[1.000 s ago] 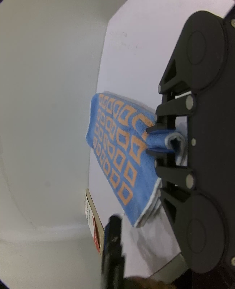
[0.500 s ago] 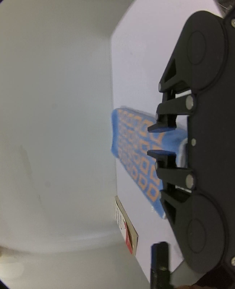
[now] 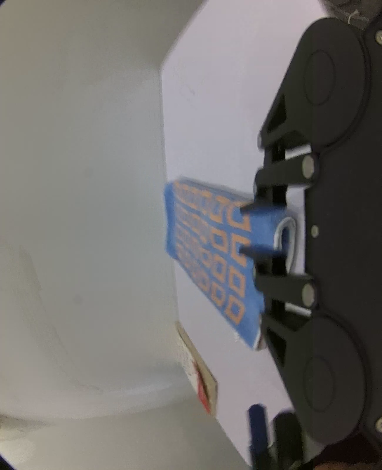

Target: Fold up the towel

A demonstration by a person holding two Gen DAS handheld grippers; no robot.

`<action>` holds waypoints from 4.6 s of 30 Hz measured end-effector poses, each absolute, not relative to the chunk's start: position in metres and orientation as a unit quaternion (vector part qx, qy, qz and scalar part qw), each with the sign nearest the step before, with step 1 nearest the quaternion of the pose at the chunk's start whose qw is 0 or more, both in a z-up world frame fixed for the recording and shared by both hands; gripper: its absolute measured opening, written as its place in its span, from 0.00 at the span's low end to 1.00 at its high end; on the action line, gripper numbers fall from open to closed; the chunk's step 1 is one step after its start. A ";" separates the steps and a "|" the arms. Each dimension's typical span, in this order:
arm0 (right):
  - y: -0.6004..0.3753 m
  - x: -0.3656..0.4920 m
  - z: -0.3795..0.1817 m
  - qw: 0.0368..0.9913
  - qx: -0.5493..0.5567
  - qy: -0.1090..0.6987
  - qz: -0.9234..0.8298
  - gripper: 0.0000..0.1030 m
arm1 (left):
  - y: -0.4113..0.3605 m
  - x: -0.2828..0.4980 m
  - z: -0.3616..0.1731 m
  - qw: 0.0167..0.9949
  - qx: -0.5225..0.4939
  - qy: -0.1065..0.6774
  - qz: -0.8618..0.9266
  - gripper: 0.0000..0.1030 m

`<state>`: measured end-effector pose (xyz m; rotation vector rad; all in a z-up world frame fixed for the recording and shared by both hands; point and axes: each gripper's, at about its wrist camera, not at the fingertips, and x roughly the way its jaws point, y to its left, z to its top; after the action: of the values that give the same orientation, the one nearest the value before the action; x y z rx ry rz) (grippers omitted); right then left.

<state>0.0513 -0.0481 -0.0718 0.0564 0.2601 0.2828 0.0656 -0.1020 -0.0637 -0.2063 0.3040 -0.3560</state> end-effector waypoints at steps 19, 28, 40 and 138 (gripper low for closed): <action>-0.004 -0.021 -0.068 0.994 -0.043 0.097 0.034 1.00 | -0.107 0.038 -0.047 0.986 -0.067 0.150 -0.008 1.00; -0.006 -0.016 -0.070 0.994 -0.030 0.100 0.012 1.00 | -0.120 0.040 -0.054 0.988 -0.040 0.146 0.003 1.00; 0.001 -0.013 -0.082 0.992 -0.032 0.120 0.005 1.00 | -0.116 0.043 -0.055 0.988 -0.035 0.151 0.020 1.00; -0.042 -0.014 -0.066 0.993 -0.042 0.107 0.013 1.00 | -0.133 0.046 -0.061 0.987 0.007 0.159 -0.026 1.00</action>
<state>-0.0135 -0.0422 -0.0659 -0.0847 0.2137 0.0257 0.0456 -0.1332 -0.0612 0.0146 0.3202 -0.0517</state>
